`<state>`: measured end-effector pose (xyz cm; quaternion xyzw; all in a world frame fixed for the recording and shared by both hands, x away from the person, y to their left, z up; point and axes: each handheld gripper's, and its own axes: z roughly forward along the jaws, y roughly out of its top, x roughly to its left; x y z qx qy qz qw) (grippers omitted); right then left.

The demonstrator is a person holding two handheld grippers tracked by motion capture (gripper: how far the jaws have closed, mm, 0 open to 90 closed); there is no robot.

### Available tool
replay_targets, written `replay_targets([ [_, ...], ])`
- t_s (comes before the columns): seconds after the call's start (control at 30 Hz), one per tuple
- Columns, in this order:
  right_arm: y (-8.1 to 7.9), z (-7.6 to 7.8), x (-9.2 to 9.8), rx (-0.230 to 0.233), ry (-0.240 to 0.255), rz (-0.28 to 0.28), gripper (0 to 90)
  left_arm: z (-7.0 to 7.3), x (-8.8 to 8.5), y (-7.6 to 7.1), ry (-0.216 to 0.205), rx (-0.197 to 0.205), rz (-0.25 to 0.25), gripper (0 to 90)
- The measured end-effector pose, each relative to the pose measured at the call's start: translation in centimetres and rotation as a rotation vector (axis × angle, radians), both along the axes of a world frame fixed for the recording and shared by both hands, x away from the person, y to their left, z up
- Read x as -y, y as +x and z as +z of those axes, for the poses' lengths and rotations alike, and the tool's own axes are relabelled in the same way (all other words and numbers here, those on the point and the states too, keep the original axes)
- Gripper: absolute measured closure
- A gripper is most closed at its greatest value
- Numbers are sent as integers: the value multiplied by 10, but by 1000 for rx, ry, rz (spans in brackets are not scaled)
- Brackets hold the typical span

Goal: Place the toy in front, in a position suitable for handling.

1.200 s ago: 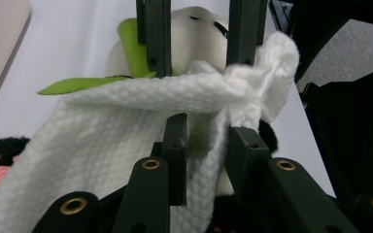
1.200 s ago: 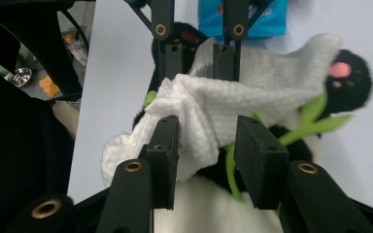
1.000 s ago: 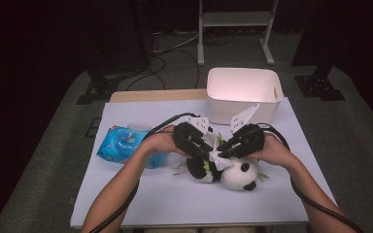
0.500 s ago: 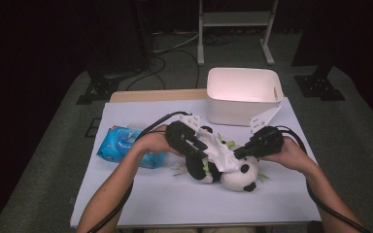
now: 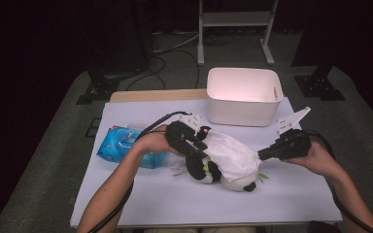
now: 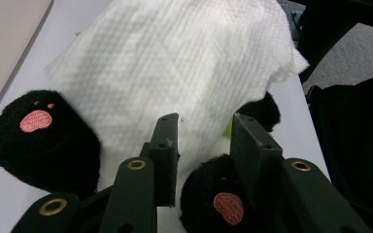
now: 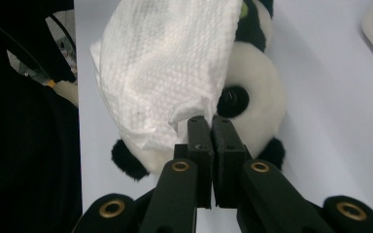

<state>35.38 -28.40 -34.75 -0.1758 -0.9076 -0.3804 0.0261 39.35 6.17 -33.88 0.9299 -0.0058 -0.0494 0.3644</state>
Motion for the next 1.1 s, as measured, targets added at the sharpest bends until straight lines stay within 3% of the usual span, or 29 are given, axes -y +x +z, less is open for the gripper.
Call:
replay_targets([
  [0.17,-3,-2,18,-3,5,-39,871,0,1,0,0,-1,0,632],
  [0.27,-3,1,17,5,14,-34,867,0,1,0,1,-1,3,626],
  [0.47,0,17,-16,54,29,33,854,0,2,-1,0,1,1,626],
  [0.6,5,24,-52,89,31,103,793,0,3,-2,-5,3,2,626],
  [0.7,9,22,-87,107,-6,151,723,0,2,-3,-5,3,-3,626],
  [0.73,9,22,-87,107,-6,151,723,0,2,-4,-7,4,-2,626],
  [0.77,11,18,-102,125,-33,157,659,1,0,-5,-12,3,-1,625],
  [0.97,11,9,-117,173,-80,171,591,3,-6,-5,-11,1,14,625],
  [1.1,12,-1,-115,172,-95,160,612,1,-8,-4,-14,-7,18,620],
])
